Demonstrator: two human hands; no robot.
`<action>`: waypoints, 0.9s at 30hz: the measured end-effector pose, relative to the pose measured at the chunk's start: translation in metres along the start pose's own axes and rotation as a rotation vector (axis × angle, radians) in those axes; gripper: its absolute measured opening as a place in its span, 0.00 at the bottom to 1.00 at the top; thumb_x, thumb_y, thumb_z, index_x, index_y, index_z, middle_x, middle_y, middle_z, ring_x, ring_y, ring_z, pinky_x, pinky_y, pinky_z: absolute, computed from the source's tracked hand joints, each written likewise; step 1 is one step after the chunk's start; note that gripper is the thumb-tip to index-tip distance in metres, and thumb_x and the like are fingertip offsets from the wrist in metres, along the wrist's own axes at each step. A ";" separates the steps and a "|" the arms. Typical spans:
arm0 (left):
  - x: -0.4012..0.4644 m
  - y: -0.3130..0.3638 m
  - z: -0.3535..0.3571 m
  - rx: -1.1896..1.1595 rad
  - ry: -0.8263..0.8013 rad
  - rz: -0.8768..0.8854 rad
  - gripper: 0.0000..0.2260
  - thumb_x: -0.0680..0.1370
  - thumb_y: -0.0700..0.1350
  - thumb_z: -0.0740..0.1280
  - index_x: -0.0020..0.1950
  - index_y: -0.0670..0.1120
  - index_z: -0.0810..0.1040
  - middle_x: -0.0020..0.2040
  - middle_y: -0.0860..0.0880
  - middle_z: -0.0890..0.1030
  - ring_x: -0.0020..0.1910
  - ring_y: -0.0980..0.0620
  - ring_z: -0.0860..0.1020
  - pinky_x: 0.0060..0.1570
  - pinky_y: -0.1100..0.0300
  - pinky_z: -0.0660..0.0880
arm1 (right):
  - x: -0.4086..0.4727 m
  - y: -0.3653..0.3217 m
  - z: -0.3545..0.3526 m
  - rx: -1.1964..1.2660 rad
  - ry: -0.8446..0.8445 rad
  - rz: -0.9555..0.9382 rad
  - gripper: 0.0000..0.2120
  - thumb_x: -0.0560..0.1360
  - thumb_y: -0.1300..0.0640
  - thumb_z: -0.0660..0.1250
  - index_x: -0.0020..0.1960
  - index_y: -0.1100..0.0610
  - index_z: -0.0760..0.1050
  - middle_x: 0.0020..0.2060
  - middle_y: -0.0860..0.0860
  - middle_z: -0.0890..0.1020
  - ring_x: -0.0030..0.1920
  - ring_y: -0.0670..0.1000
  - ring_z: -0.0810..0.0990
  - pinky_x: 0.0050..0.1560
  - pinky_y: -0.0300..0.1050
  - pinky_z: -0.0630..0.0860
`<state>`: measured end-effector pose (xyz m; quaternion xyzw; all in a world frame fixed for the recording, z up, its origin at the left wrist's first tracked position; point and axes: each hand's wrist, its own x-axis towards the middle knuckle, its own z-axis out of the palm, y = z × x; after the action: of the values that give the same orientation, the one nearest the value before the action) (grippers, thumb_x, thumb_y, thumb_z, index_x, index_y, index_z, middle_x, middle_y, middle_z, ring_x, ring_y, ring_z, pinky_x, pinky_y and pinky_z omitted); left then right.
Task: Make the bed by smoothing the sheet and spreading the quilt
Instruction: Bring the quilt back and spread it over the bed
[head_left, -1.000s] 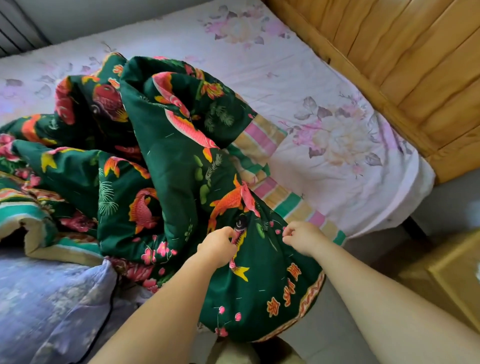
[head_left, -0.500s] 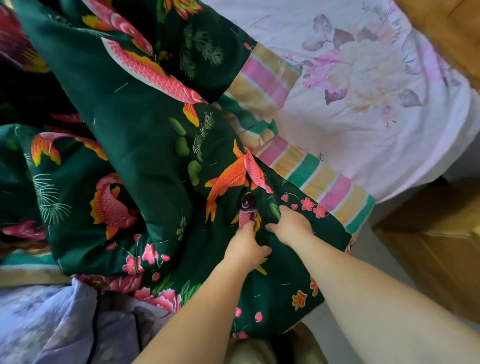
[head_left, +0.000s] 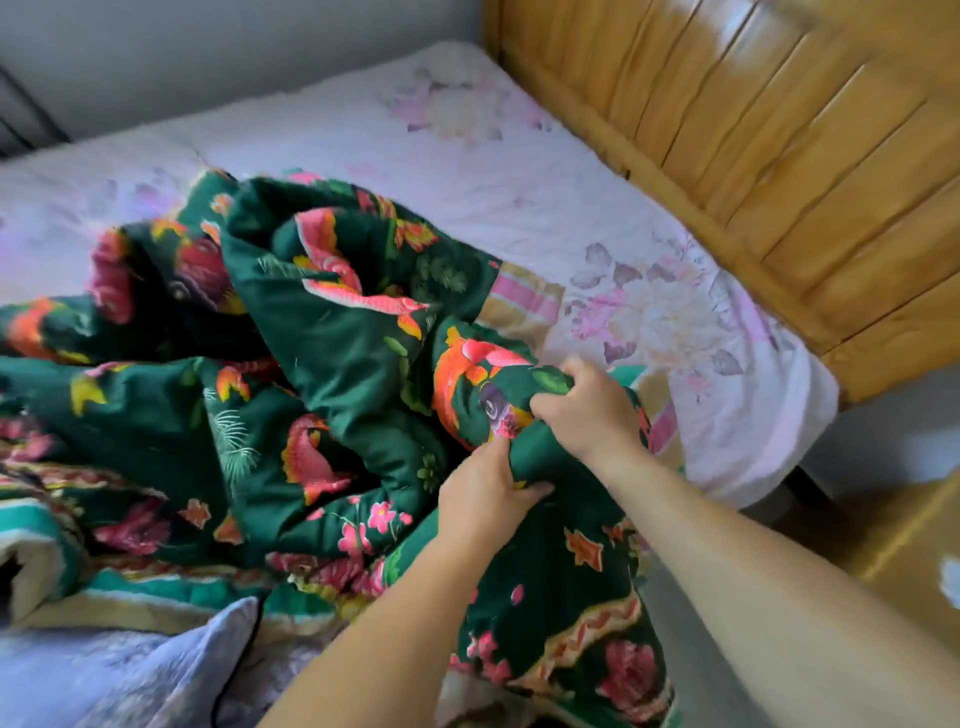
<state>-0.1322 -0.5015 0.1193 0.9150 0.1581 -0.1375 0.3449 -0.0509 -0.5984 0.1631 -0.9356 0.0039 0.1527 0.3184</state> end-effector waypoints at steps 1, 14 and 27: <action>0.003 0.013 -0.012 -0.019 0.048 0.023 0.23 0.71 0.58 0.70 0.63 0.50 0.71 0.57 0.49 0.79 0.59 0.46 0.76 0.54 0.54 0.72 | 0.004 -0.014 -0.017 -0.003 0.038 -0.035 0.07 0.69 0.53 0.67 0.41 0.50 0.68 0.40 0.49 0.73 0.42 0.54 0.70 0.36 0.43 0.63; 0.062 0.213 -0.143 -0.270 0.565 0.351 0.18 0.71 0.51 0.73 0.57 0.46 0.76 0.52 0.46 0.82 0.54 0.45 0.78 0.53 0.51 0.74 | 0.060 -0.122 -0.232 0.110 0.609 -0.596 0.09 0.65 0.58 0.68 0.39 0.54 0.66 0.31 0.48 0.71 0.38 0.56 0.71 0.34 0.45 0.61; 0.196 0.333 -0.060 0.043 0.341 0.117 0.35 0.69 0.56 0.73 0.71 0.48 0.64 0.66 0.47 0.72 0.65 0.47 0.71 0.63 0.53 0.70 | 0.255 0.006 -0.310 -0.058 0.466 -0.620 0.13 0.65 0.51 0.64 0.46 0.56 0.71 0.39 0.53 0.77 0.44 0.58 0.76 0.40 0.46 0.64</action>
<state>0.1831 -0.6603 0.2880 0.9398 0.1579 0.0366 0.3008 0.2795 -0.7647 0.3184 -0.9107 -0.2112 -0.1672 0.3132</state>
